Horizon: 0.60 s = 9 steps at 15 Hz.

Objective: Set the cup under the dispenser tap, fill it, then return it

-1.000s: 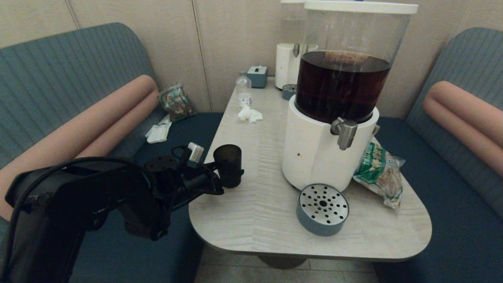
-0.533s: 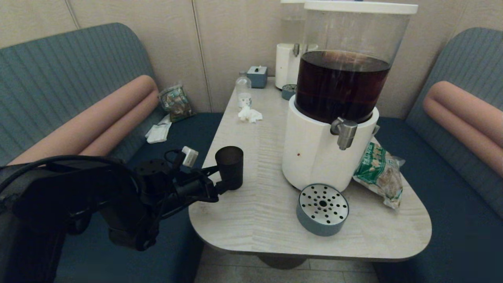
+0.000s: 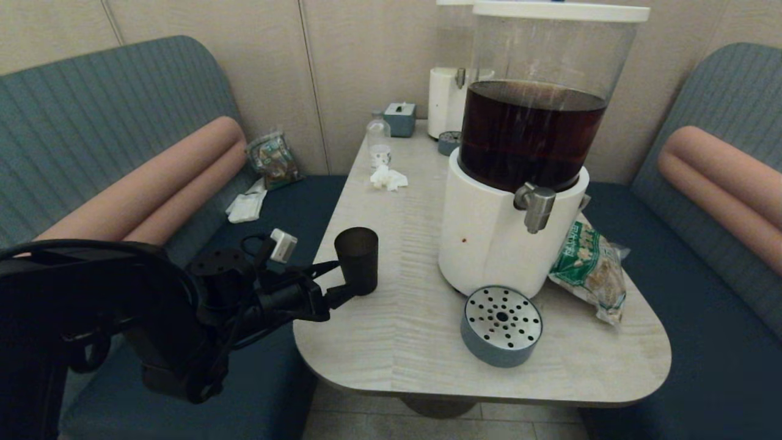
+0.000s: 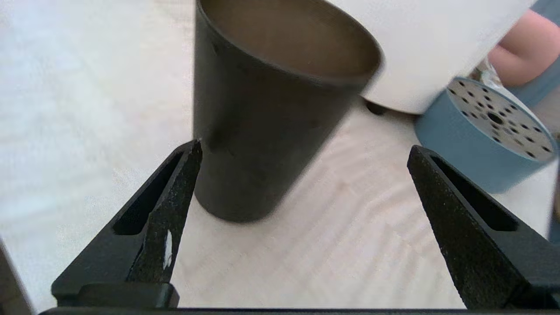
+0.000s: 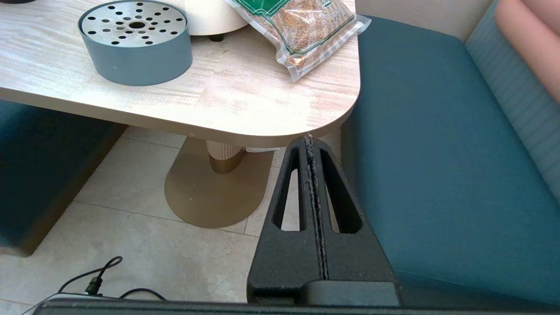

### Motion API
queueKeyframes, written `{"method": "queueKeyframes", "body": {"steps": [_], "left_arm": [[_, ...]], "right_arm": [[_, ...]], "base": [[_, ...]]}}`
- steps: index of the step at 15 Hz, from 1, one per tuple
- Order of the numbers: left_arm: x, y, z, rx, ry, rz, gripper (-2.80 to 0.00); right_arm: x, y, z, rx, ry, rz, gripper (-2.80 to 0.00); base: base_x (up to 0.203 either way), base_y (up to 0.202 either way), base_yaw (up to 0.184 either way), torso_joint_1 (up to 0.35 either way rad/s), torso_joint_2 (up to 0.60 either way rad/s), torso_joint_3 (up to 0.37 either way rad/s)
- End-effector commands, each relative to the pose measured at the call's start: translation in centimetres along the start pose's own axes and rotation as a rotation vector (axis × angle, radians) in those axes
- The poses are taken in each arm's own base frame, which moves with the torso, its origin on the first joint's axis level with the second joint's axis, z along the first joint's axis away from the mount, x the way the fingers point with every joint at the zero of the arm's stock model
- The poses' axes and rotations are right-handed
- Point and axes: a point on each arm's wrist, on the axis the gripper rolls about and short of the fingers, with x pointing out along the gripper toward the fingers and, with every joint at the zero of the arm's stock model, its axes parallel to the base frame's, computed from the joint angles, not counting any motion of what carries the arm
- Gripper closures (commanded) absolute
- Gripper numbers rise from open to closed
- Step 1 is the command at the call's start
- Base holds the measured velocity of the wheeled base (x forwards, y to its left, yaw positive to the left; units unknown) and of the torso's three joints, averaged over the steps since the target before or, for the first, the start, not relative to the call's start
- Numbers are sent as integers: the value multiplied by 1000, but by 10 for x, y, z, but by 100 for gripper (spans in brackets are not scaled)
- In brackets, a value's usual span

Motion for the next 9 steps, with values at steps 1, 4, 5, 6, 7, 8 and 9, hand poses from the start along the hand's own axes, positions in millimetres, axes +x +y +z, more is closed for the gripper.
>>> {"method": "queueKeyframes", "body": {"steps": [1,4,5,6,7,8,9], "left_arm": [[-13,-13,11,8,-7,-11,-280],[-37,-35,22,9,0,-23,-280],[-48,-45,28,12,-3,-30,-280],[-61,-57,33,15,-4,-35,-280],[-73,-67,37,18,-8,-39,-280],[-88,-81,46,35,-32,-47,-280],[-103,-94,53,50,-53,-53,-280]], "right_arm": [[0,0,0,-1,2,1,0],[0,0,0,-1,3,1,0],[0,0,0,-1,2,1,0],[0,0,0,-1,3,1,0],[0,0,0,-1,2,1,0],[0,0,0,-1,3,1,0],[0,0,0,-1,2,1,0]], "base": [[0,0,0,0,0,0],[0,0,0,0,0,0],[0,0,0,0,0,0],[0,0,0,0,0,0],[0,0,0,0,0,0],[0,0,0,0,0,0],[0,0,0,0,0,0]]}}
